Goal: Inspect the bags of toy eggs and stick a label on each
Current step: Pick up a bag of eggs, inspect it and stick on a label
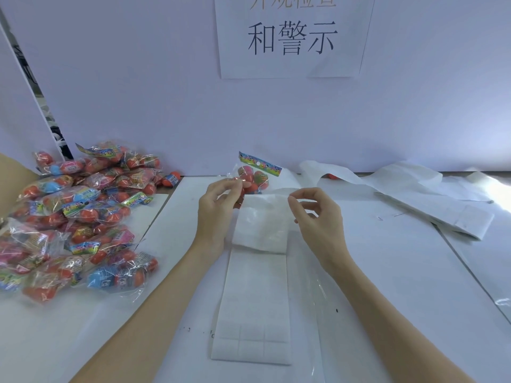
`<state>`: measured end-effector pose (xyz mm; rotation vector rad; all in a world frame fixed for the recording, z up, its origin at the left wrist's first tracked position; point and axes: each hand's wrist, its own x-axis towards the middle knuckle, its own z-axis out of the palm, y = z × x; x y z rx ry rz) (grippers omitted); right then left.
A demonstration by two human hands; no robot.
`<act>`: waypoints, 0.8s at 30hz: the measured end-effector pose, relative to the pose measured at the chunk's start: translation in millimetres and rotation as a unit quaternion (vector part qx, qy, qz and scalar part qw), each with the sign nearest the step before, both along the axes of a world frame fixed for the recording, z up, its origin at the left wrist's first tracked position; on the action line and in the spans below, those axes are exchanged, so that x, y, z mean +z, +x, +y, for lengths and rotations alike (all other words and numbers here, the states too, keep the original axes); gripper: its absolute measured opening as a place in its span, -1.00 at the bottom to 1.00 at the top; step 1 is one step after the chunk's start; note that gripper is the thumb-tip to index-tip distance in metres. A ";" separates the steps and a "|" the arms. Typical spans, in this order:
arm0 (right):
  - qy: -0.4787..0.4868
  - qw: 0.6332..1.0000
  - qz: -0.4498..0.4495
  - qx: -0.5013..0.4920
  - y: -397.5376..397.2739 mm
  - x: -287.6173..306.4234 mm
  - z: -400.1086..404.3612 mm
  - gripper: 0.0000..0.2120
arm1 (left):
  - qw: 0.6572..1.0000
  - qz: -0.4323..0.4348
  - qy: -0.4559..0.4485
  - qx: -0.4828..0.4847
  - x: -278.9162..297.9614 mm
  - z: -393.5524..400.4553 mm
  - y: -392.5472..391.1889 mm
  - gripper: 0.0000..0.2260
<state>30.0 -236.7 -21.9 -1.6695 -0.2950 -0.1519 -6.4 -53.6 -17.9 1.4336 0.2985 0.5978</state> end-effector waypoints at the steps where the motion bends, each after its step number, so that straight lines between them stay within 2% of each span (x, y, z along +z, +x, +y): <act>1: -0.009 1.000 -0.022 0.005 -0.5 0.4 -0.4 -0.96 | 1.000 0.000 0.001 -0.006 1.1 -1.6 -0.6 -0.85; 5: -0.100 0.986 -0.121 0.054 -4.8 1.4 -0.2 -0.80 | 0.993 -0.004 0.102 -0.052 1.8 -4.6 -3.4 -0.84; 9: -0.214 0.967 -0.100 0.094 -0.3 -7.5 -1.6 -0.83 | 0.984 0.004 0.162 -0.068 0.3 -6.5 -5.4 -0.87; 13: -0.299 0.945 -0.089 0.097 3.9 -16.3 -3.3 -0.72 | 0.975 -0.014 0.215 -0.048 5.1 -5.0 -7.7 -0.95; 15: -0.313 0.942 -0.085 0.092 4.0 -18.9 -2.5 -0.71 | 0.951 -0.056 0.301 -0.045 7.0 -1.3 -11.8 -0.84; 18: -0.321 0.941 -0.084 0.075 4.1 -20.1 -0.9 -0.72 | 0.891 -0.083 0.434 -0.103 7.6 4.6 -18.2 -0.64; 21: -0.310 0.947 -0.068 0.044 6.1 -19.0 -1.8 -0.73 | 0.846 -0.036 0.495 -0.193 5.8 6.6 -21.0 -0.70; 24: -0.302 0.952 -0.056 0.021 7.1 -16.5 -3.4 -0.75 | 0.842 0.002 0.493 -0.218 1.1 7.7 -18.1 -0.77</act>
